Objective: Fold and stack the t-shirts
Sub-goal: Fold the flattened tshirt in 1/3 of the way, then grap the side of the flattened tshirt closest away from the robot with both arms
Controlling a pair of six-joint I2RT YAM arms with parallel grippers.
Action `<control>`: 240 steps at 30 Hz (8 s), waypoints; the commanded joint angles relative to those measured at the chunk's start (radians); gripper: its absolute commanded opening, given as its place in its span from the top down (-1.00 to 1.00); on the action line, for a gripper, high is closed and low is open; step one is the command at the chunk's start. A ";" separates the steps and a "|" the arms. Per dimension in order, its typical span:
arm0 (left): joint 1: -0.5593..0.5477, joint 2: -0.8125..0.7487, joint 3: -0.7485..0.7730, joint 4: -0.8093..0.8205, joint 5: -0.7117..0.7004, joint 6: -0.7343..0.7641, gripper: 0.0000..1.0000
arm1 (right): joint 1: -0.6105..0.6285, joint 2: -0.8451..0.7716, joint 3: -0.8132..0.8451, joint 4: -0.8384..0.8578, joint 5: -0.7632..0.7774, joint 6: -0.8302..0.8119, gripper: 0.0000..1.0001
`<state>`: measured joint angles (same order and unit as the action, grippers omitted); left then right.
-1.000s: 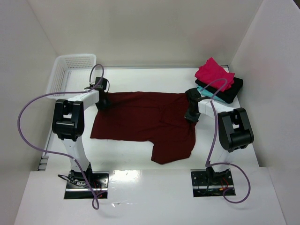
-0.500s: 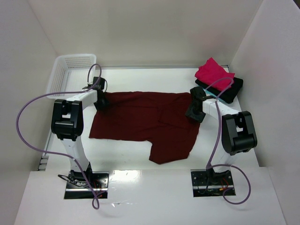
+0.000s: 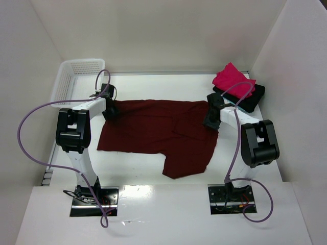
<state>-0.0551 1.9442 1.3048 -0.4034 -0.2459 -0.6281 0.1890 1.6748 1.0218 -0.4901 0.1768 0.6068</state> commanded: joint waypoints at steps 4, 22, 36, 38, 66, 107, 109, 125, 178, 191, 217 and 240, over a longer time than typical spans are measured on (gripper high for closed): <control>0.008 -0.013 0.028 0.009 0.007 0.021 0.13 | -0.002 0.042 0.035 0.056 0.035 -0.015 0.28; 0.008 -0.001 0.028 0.009 0.007 0.021 0.13 | -0.002 0.060 0.044 0.056 0.058 -0.015 1.00; 0.008 0.005 0.028 0.009 -0.012 0.021 0.13 | -0.069 -0.023 0.057 -0.007 0.118 -0.015 1.00; 0.008 0.005 0.028 0.009 -0.012 0.021 0.13 | -0.071 -0.023 0.040 -0.016 0.128 -0.015 1.00; 0.044 -0.056 0.047 -0.018 -0.039 0.022 0.13 | -0.155 -0.072 -0.008 -0.024 0.044 -0.054 1.00; 0.016 0.211 0.364 0.106 0.282 0.151 0.89 | -0.045 0.240 0.322 0.146 -0.107 -0.113 0.57; 0.006 0.231 0.383 0.097 0.269 0.160 0.91 | -0.045 0.267 0.322 0.146 -0.097 -0.113 0.57; -0.028 0.406 0.601 -0.114 0.094 0.151 0.94 | -0.045 0.504 0.569 0.074 -0.077 -0.142 0.53; -0.073 -0.571 -0.235 -0.074 0.115 -0.001 -0.77 | 0.095 -0.523 -0.380 -0.119 -0.042 0.383 -1.00; 0.101 -0.718 -0.408 -0.016 0.260 -0.201 -0.77 | 0.107 -0.495 -0.454 -0.077 -0.035 0.427 -0.69; 0.110 -0.742 -0.650 0.015 0.209 -0.364 -0.70 | 0.107 -0.428 -0.285 -0.047 0.000 0.324 0.88; 0.110 -0.676 -0.734 0.014 0.119 -0.446 -0.06 | 0.107 -0.382 -0.279 -0.002 -0.013 0.298 0.70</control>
<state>0.0494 1.2927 0.6156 -0.3987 -0.0993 -1.0291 0.2859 1.2873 0.7097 -0.5269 0.1398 0.9159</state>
